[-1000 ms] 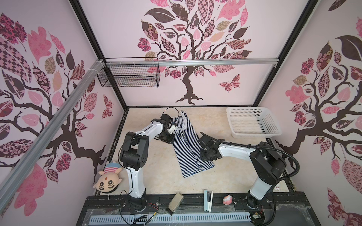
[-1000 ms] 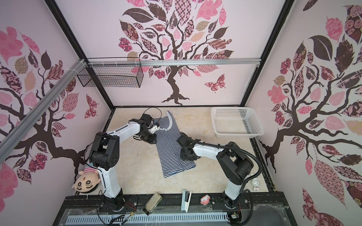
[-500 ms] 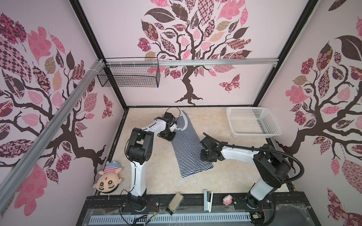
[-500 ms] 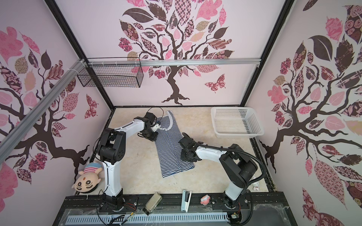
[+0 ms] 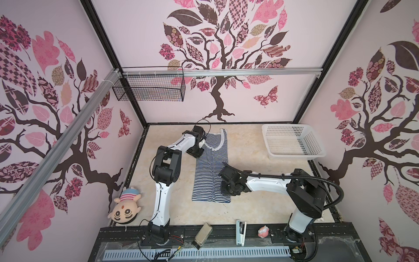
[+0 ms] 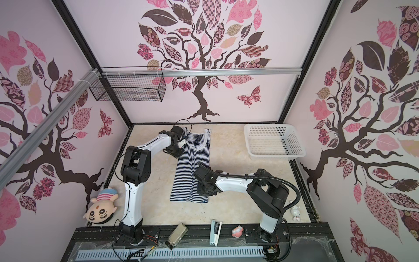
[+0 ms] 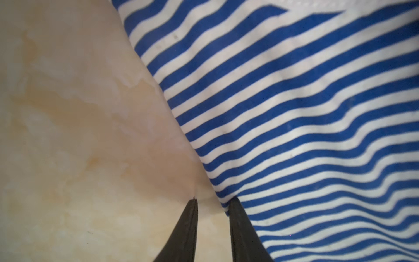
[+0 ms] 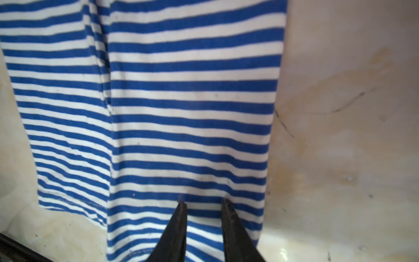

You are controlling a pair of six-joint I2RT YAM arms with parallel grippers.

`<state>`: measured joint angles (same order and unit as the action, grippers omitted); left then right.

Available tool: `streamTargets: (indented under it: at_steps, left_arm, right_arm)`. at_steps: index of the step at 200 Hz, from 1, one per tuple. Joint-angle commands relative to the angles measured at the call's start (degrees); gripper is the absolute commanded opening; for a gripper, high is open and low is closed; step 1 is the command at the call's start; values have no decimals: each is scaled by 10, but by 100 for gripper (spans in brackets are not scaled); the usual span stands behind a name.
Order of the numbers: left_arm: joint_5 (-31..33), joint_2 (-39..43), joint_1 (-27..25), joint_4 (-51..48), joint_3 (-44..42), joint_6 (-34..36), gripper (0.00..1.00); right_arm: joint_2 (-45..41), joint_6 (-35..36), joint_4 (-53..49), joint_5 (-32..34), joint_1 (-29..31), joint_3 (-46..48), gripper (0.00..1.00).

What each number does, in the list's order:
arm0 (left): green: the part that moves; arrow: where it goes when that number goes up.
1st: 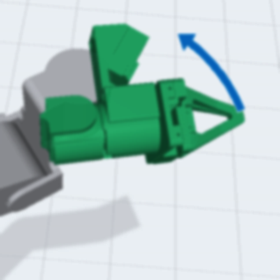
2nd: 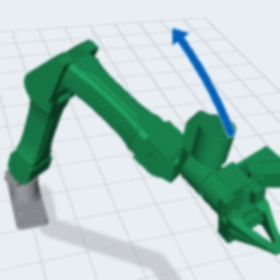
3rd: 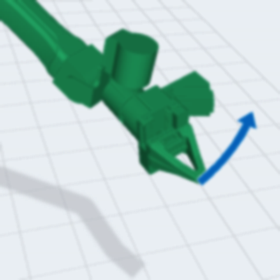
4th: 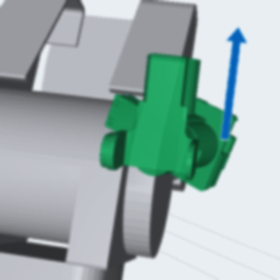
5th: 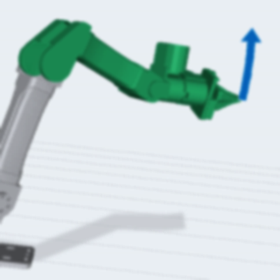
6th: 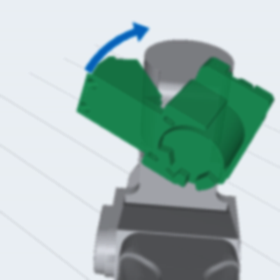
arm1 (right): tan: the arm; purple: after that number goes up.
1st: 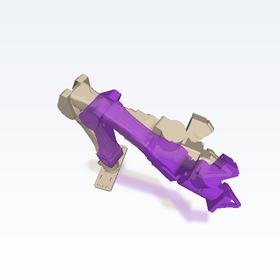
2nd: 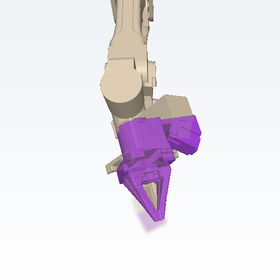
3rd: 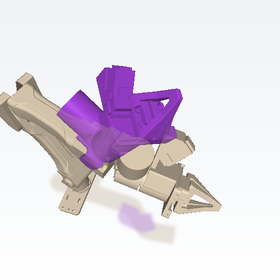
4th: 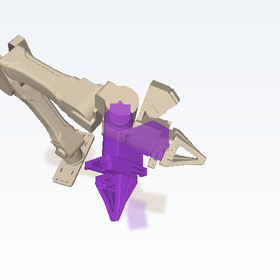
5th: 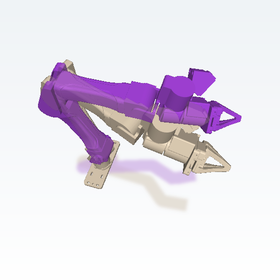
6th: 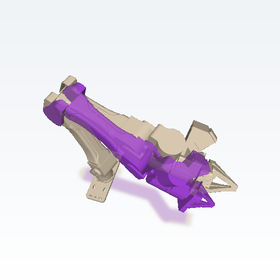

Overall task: Fold and stack the tank tops
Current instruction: 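Open both grippers and straighten the tank top's sides with both grippers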

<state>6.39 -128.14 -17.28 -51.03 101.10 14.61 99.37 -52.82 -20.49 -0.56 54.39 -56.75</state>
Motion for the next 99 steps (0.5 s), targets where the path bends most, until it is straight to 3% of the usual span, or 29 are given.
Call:
streamTargets:
  at_steps: [1, 27, 47, 56, 99]
  left_arm:
    - [15, 34, 7, 16, -48, 0, 28]
    - [-17, 133, 19, 30, -113, -5, 30]
    - [-46, 206, 34, 28, -159, -12, 32]
    - [-64, 237, 41, 24, -180, -12, 32]
    - [-128, 392, 41, 14, -340, 43, 34]
  right_arm:
    - [-26, -6, -65, 50, -3, -16, 33]
    - [-74, 17, -86, 72, -3, -30, 41]
    - [-100, 28, -97, 61, -3, -37, 62]
    - [-111, 29, -96, 51, -3, -30, 66]
    - [-145, 10, -43, -26, -3, 58, 63]
